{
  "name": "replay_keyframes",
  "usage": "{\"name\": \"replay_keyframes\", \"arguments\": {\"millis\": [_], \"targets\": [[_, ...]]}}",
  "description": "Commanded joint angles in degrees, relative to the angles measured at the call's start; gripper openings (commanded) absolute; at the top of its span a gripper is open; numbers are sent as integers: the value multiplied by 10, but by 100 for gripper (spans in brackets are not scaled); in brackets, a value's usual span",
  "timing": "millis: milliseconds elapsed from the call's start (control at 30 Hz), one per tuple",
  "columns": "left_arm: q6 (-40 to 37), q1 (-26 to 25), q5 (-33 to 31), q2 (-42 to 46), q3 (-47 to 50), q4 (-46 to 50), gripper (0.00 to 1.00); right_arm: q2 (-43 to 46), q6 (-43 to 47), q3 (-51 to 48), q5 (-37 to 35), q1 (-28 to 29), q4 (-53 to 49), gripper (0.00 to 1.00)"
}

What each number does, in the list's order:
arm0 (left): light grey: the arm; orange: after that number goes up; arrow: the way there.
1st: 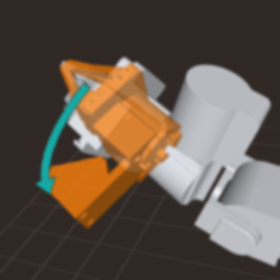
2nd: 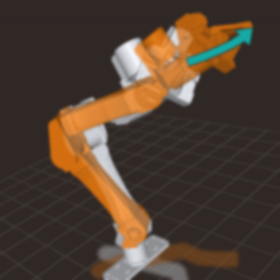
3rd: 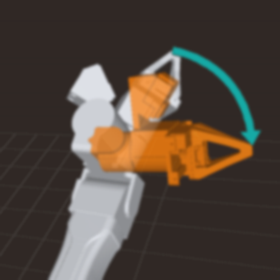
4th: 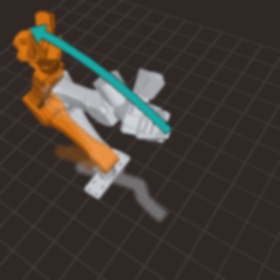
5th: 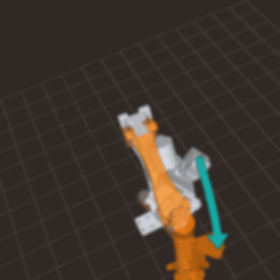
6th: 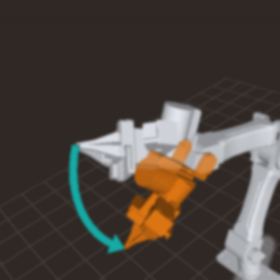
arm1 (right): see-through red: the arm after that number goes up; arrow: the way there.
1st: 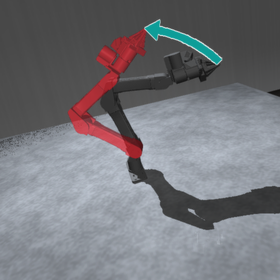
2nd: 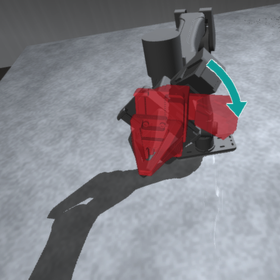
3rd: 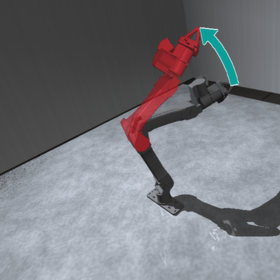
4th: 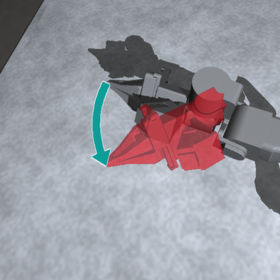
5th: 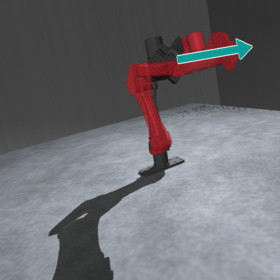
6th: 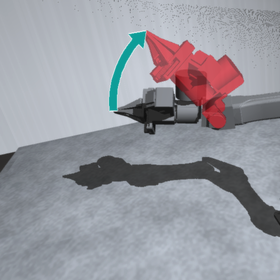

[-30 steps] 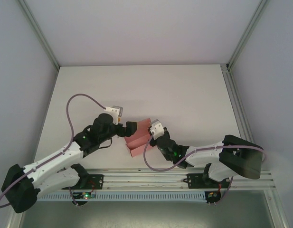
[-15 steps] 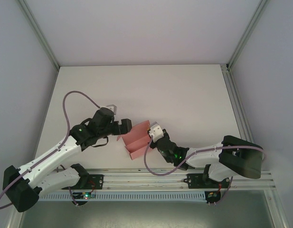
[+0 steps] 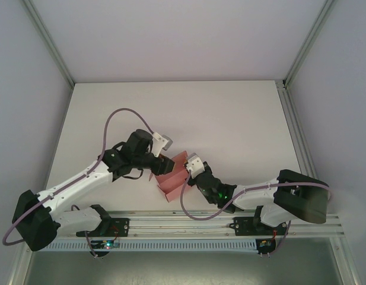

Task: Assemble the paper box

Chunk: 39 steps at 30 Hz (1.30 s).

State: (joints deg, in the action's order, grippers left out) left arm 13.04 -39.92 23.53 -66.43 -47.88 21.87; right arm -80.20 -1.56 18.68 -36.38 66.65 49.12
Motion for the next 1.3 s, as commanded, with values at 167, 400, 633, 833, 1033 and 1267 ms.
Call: {"name": "replay_keyframes", "arguments": {"millis": [167, 400, 633, 833, 1033, 1267], "targets": [[-105, -145, -281, -11, -22, 32, 0, 46, -39, -18, 6, 4, -68, 15], [-155, -243, -470, -103, -91, 73, 0, 187, -76, -37, 2, -7, -176, 53], [-212, -271, -555, -196, -147, 85, 0, 353, -127, -79, 85, -75, -287, 83], [-254, -272, -550, -195, -161, 62, 0, 496, -175, -68, 66, -117, -460, 91], [-271, -272, -523, -179, -160, 61, 0, 565, -272, 18, 130, -193, -714, 81], [-280, -272, -553, -186, -148, 50, 0, 504, -346, 99, 287, -234, -893, 70]]}}
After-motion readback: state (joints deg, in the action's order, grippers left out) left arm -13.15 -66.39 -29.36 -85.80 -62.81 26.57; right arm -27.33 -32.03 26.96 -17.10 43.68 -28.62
